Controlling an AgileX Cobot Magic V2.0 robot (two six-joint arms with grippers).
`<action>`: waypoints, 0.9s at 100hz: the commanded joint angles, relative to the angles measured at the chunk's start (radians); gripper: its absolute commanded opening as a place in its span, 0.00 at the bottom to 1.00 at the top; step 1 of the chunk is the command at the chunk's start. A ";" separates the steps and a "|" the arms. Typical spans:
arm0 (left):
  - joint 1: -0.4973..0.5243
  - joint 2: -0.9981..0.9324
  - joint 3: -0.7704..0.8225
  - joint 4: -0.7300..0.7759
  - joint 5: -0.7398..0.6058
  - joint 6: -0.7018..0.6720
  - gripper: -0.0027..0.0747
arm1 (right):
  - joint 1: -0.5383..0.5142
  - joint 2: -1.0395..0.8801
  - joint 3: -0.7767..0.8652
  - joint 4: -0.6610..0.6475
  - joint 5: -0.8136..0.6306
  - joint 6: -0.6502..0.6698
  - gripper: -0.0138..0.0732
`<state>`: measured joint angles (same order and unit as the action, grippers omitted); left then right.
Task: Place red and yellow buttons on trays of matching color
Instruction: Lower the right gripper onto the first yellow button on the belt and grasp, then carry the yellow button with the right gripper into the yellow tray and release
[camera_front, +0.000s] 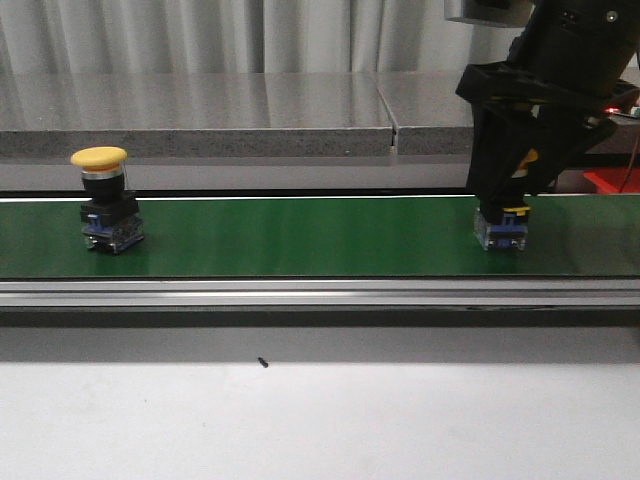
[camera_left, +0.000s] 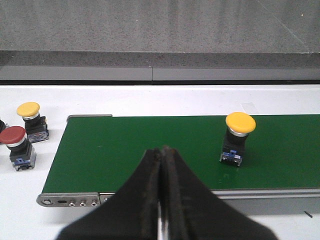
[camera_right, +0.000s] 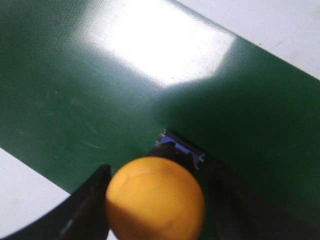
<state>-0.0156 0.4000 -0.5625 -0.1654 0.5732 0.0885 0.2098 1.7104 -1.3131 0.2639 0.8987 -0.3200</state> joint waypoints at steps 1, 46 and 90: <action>-0.005 0.009 -0.027 -0.017 -0.072 0.000 0.01 | -0.003 -0.044 -0.034 0.000 -0.011 -0.013 0.57; -0.005 0.009 -0.027 -0.017 -0.072 0.000 0.01 | -0.098 -0.167 -0.035 -0.003 0.054 0.002 0.55; -0.005 0.009 -0.027 -0.017 -0.072 0.000 0.01 | -0.445 -0.256 -0.033 -0.024 0.164 0.011 0.55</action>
<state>-0.0156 0.4000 -0.5625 -0.1654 0.5732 0.0885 -0.1711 1.4974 -1.3131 0.2338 1.0820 -0.3122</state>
